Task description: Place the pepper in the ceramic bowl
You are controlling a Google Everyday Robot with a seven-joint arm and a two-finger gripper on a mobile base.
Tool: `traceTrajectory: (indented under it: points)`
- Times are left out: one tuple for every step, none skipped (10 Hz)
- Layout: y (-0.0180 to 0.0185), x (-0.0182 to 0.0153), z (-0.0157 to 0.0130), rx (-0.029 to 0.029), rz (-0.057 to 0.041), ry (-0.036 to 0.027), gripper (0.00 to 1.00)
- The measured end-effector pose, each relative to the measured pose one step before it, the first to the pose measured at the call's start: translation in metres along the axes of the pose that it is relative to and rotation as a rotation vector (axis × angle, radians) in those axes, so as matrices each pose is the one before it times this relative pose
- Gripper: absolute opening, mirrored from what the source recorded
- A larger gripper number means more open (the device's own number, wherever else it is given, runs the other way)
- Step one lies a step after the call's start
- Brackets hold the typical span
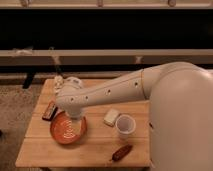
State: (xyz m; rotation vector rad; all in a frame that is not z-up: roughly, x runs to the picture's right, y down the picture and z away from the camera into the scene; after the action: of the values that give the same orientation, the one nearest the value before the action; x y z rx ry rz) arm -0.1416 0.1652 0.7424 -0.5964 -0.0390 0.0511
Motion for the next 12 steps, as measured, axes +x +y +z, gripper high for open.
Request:
traceTrajectory:
  points:
    - [-0.00002, 0.00001, -0.00001, 0.00005, 0.00001, 0.00002, 0.80]
    - [0.00002, -0.00002, 0.00000, -0.00007, -0.00004, 0.00001, 0.80]
    - [-0.00002, 0.00002, 0.00000, 0.00003, 0.00004, 0.00000, 0.80]
    - [0.00000, -0.00001, 0.00000, 0.00000, -0.00003, -0.00002, 0.80]
    - [0.00001, 0.00001, 0.00001, -0.00004, 0.00009, 0.00000, 0.80]
    - [-0.00001, -0.00001, 0.00000, 0.00004, -0.00009, 0.00001, 0.80]
    - [0.00000, 0.00001, -0.00001, -0.00002, 0.00005, -0.00001, 0.80]
    - [-0.00001, 0.00000, 0.00002, 0.00002, -0.00001, 0.00000, 0.80]
    - [0.00001, -0.00002, -0.00002, 0.00002, -0.00003, -0.00004, 0.80]
    - [0.00007, 0.00051, 0.00016, 0.00090, -0.00266, -0.00004, 0.80]
    - [-0.00019, 0.00041, 0.00040, 0.00745, -0.00827, 0.00035, 0.80]
    - [0.00371, 0.00525, 0.00379, 0.00852, -0.01258, 0.00002, 0.80]
